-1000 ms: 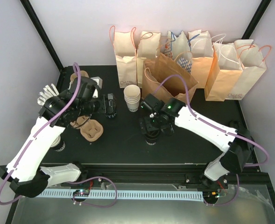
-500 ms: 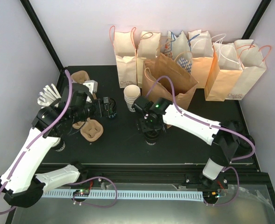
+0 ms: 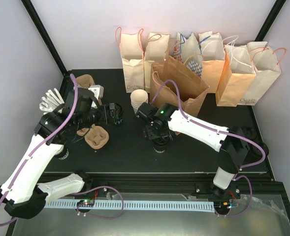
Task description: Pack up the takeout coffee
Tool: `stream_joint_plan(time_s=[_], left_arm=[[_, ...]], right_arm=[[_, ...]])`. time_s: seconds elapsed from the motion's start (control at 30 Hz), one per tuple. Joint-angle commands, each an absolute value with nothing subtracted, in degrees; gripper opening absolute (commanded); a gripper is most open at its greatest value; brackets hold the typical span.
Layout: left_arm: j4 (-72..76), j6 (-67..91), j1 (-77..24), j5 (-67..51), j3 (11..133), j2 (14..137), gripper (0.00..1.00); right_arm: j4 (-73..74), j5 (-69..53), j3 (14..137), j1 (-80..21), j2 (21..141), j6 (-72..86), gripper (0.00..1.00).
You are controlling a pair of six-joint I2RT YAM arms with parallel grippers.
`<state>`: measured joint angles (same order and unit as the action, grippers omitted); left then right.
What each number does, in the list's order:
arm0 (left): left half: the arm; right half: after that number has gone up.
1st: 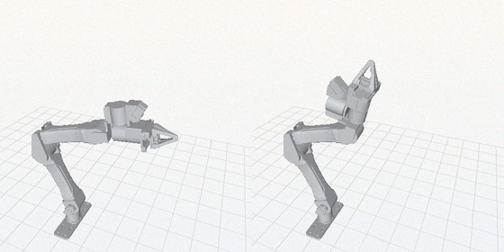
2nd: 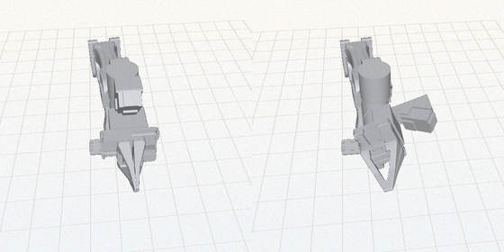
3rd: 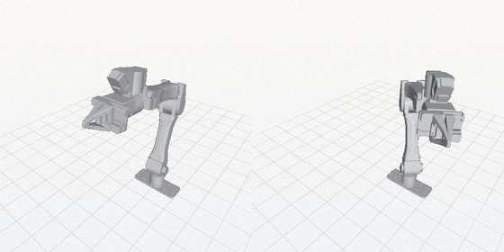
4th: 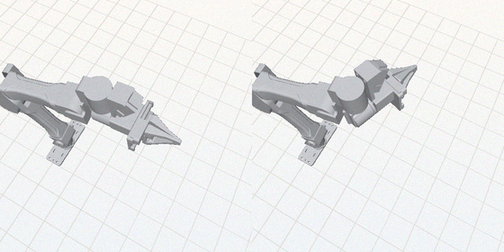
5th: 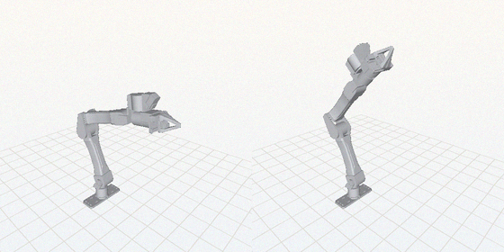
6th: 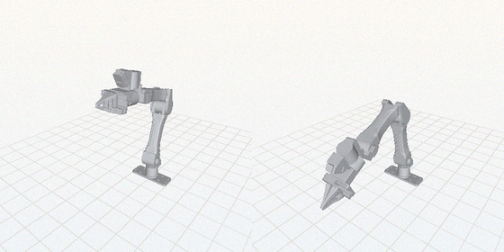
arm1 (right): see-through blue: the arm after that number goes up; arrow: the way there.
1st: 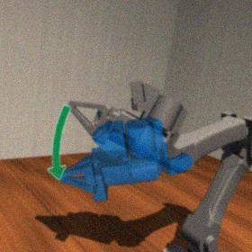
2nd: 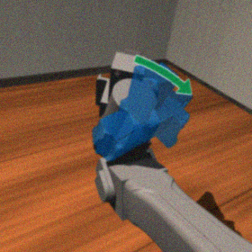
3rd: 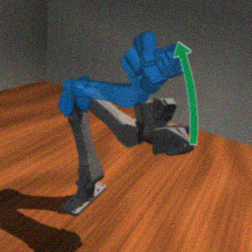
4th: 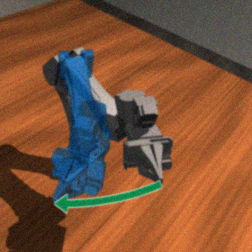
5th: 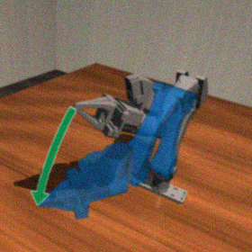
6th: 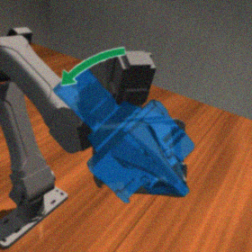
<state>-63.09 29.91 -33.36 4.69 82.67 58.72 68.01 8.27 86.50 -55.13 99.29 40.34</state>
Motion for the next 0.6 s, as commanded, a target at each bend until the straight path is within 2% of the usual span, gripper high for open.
stream_joint_plan(time_s=[0.0,0.57], left_arm=[[-62.1,28.6,-32.9,4.2,82.7,58.0,0.99],[-61.5,29.8,-32.7,3.4,80.9,57.3,0.99]], right_arm=[[67.3,9.0,88.7,-56.0,96.6,39.3,0.88],[69.7,12.0,86.2,-55.9,98.3,40.0,0.88]])
